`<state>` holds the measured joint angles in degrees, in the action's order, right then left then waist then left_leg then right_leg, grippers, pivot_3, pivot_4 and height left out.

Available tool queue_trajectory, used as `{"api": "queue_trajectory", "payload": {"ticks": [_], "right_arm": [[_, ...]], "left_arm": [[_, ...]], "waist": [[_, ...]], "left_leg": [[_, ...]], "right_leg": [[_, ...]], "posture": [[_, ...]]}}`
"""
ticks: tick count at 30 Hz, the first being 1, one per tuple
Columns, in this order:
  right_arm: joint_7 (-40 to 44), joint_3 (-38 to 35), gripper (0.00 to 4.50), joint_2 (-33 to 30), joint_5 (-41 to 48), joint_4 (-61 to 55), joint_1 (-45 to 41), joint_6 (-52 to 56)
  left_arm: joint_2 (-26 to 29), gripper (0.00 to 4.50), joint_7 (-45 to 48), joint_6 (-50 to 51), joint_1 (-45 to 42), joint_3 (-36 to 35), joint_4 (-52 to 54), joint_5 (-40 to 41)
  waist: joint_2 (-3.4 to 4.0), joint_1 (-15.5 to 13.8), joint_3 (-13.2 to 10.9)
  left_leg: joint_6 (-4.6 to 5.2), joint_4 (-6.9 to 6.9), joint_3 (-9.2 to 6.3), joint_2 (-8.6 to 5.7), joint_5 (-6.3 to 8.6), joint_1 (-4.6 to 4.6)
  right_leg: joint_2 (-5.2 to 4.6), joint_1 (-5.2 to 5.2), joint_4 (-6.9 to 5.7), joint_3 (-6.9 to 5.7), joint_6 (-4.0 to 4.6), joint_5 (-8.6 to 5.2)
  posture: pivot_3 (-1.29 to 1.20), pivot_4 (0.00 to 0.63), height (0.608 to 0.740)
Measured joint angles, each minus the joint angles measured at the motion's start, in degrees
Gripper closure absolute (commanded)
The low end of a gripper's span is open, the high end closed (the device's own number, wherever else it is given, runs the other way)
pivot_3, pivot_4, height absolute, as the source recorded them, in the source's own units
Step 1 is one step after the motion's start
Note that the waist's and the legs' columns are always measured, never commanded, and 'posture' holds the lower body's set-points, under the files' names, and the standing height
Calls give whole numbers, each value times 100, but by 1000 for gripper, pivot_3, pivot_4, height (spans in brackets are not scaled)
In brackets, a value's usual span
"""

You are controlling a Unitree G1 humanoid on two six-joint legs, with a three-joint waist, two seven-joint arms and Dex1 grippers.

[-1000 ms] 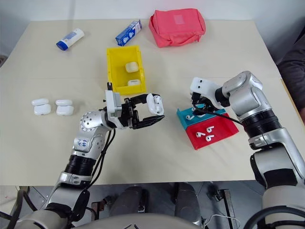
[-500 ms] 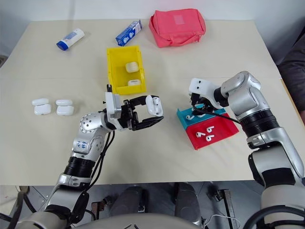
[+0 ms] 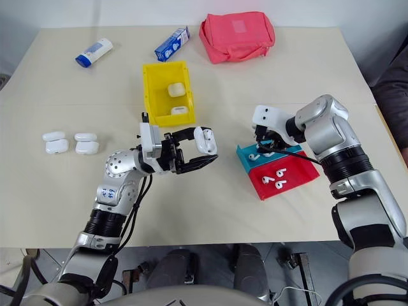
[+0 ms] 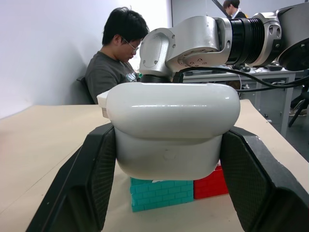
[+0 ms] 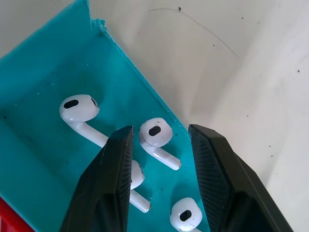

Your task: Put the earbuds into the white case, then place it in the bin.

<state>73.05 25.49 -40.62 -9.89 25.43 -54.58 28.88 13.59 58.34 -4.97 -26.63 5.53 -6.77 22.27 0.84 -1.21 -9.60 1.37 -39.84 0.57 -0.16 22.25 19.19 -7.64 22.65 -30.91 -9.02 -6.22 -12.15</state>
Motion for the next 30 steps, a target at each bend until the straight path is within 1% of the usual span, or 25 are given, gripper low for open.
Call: {"api": "queue_trajectory", "payload": {"ticks": [3,5,6,8,9,17,20,22,23,27,30], "right_arm": [[3,0,2636,1,-1,3,0,-5],[13,0,2989,2,-12,4,-1,-8],[43,0,3228,5,-12,7,-1,-8],[72,0,3887,24,-15,13,-1,-11],[77,0,4035,25,-21,15,-3,-13],[53,-14,4034,75,-35,224,-97,-69],[-102,-168,4034,80,21,271,-96,-197],[-174,-568,4034,75,266,168,-66,-254],[-205,-904,4034,58,495,-45,18,-284],[-218,-2208,4034,36,1655,-1417,813,-558],[-291,-2673,4034,43,2196,-2067,1295,-532]], "left_arm": [[6,1698,-1,0,0,0,0,0],[8,1698,-2,0,0,0,0,0],[9,1698,-3,0,0,0,0,0],[9,1698,-5,0,0,0,0,0],[9,1698,-5,0,0,0,0,0],[10,1698,-9,0,-1,-1,-1,0],[8,1698,-10,0,-4,-1,-3,-1],[-4,1698,0,0,-20,2,-22,0],[-22,1698,8,0,-42,11,-61,0],[-110,1698,129,2,-183,33,-196,5],[-156,1698,200,11,-250,45,-336,6]], "waist": [[0,0,0],[0,0,0],[0,0,0],[0,1,0],[0,0,0],[0,0,0],[2,-1,-1],[4,-3,-2],[4,-11,-2],[3,-42,-2],[3,-21,-2]], "left_leg": [[0,0,0,0,0,0],[0,0,0,0,0,0],[0,0,0,0,0,0],[0,0,1,0,0,0],[0,0,0,0,0,0],[0,-1,0,0,0,-1],[0,-1,1,-1,0,1],[-1,0,1,-1,0,2],[-1,0,1,0,-1,2],[-2,-3,-5,-2,0,2],[-1,-5,2,-1,0,-2]], "right_leg": [[0,0,0,0,0,0],[0,0,0,0,0,0],[0,0,0,0,0,0],[0,0,0,0,0,0],[0,0,-1,0,0,0],[0,0,-1,1,0,0],[-1,1,-1,1,0,0],[0,2,-1,1,0,0],[0,2,0,0,0,0],[1,-6,2,-5,-1,0],[0,-7,0,1,-5,3]], "posture": [[0,150,740],[0,150,740],[0,150,740],[0,150,740],[0,150,740],[0,150,740],[0,150,740],[0,150,740],[0,150,740],[0,150,740],[0,150,740]]}}
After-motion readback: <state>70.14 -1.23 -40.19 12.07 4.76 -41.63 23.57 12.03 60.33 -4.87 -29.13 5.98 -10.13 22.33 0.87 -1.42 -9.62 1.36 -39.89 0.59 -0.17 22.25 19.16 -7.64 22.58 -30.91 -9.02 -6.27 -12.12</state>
